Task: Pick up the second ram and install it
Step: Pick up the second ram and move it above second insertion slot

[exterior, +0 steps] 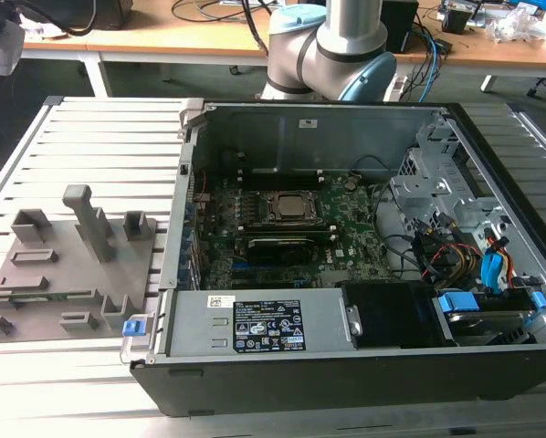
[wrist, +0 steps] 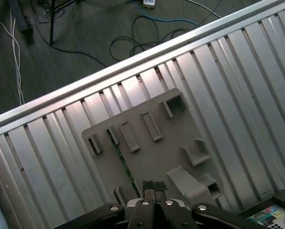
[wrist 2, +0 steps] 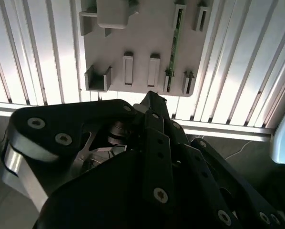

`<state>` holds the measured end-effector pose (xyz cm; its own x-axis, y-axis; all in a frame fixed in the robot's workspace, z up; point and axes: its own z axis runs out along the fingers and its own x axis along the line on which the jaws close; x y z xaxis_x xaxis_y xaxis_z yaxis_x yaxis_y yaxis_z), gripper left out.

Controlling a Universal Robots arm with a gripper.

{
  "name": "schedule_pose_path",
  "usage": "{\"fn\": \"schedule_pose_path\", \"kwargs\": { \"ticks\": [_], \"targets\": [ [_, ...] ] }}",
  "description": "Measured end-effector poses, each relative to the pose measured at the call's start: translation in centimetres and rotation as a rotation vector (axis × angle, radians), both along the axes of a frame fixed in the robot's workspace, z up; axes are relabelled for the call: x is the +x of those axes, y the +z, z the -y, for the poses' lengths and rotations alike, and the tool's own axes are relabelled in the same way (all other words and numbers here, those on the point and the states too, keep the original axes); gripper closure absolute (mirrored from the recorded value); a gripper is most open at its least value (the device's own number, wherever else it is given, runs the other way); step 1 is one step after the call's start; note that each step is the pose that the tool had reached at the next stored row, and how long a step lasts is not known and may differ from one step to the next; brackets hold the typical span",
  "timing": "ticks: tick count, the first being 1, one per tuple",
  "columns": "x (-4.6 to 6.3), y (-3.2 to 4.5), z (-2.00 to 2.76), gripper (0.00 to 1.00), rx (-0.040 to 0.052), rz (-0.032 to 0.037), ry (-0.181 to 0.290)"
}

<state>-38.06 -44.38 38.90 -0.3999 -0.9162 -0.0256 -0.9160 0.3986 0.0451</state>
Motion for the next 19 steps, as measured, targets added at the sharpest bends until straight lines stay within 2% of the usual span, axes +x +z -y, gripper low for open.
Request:
{"fn": "schedule_pose_path", "kwargs": {
  "ticks": [11, 19],
  "targets": [
    [0.0, 0.01, 0.0, 0.89, 0.0, -0.0001, 0.218],
    [0.0, 0.0, 0.0, 0.89, -0.0001, 0.0, 0.334]
  ]
}}
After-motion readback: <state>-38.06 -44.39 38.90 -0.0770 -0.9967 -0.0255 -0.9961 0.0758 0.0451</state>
